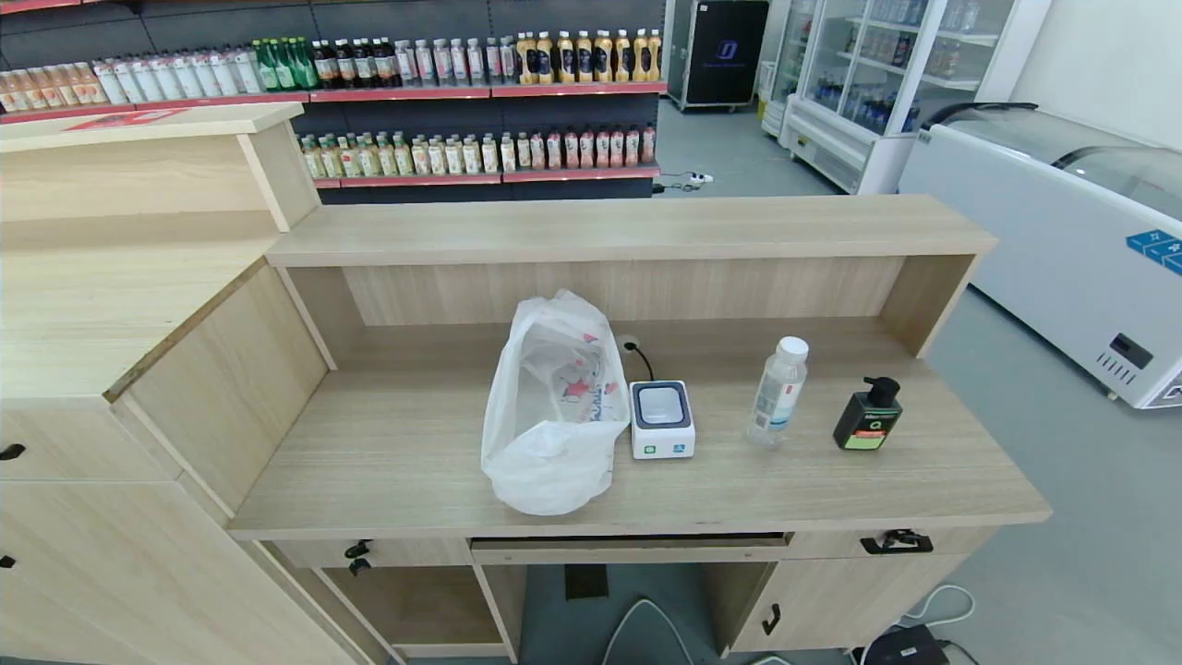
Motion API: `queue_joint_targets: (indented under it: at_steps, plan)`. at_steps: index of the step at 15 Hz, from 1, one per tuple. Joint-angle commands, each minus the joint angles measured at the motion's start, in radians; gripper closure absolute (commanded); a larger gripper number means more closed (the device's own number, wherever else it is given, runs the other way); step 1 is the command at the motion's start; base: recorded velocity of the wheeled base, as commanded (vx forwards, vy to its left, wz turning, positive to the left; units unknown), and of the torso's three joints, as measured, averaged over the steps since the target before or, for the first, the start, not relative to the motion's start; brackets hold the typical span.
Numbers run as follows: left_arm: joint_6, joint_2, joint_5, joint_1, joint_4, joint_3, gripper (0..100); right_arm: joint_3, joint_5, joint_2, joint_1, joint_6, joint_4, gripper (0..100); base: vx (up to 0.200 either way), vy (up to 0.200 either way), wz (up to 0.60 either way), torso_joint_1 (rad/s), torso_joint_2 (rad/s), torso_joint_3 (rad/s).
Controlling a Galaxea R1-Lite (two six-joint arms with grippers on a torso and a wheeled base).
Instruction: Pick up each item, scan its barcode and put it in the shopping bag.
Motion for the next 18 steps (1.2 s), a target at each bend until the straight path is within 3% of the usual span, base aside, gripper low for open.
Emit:
queue_joint_targets:
  at_steps: [1,5,8,10,12,14,18]
  plan:
    - [0.000,0.000,0.000,0.000,-0.001,-0.001,0,-0.083,0.013,0.423,0.029,0.001,-0.258,0,0.000,0.000,0.00,0.000,0.00,0.000]
    - [0.000,0.000,0.000,0.000,-0.001,-0.001,0,-0.111,-0.027,0.788,-0.100,-0.040,-0.418,0,0.000,0.000,0.00,0.000,0.00,0.000]
    - [0.000,0.000,0.000,0.000,-0.001,0.001,0,-0.117,0.032,1.039,-0.171,-0.060,-0.663,0,0.000,0.000,0.00,0.000,0.00,0.000]
    - [0.000,0.000,0.000,0.000,-0.001,0.001,0,-0.111,0.039,1.182,-0.186,-0.117,-0.803,0,0.000,0.000,0.00,0.000,0.00,0.000]
    - [0.000,0.000,0.000,0.000,-0.001,0.001,0,-0.115,0.040,1.259,-0.192,-0.126,-0.858,0,0.000,0.000,0.00,0.000,0.00,0.000]
    - [0.000,0.000,0.000,0.000,-0.001,-0.001,0,-0.150,0.036,1.443,-0.235,-0.152,-1.053,0,0.000,0.000,0.00,0.000,0.00,0.000]
    - [0.000,0.000,0.000,0.000,-0.001,-0.001,0,-0.252,0.065,1.588,-0.261,-0.167,-1.071,0,0.000,0.000,0.00,0.000,0.00,0.000]
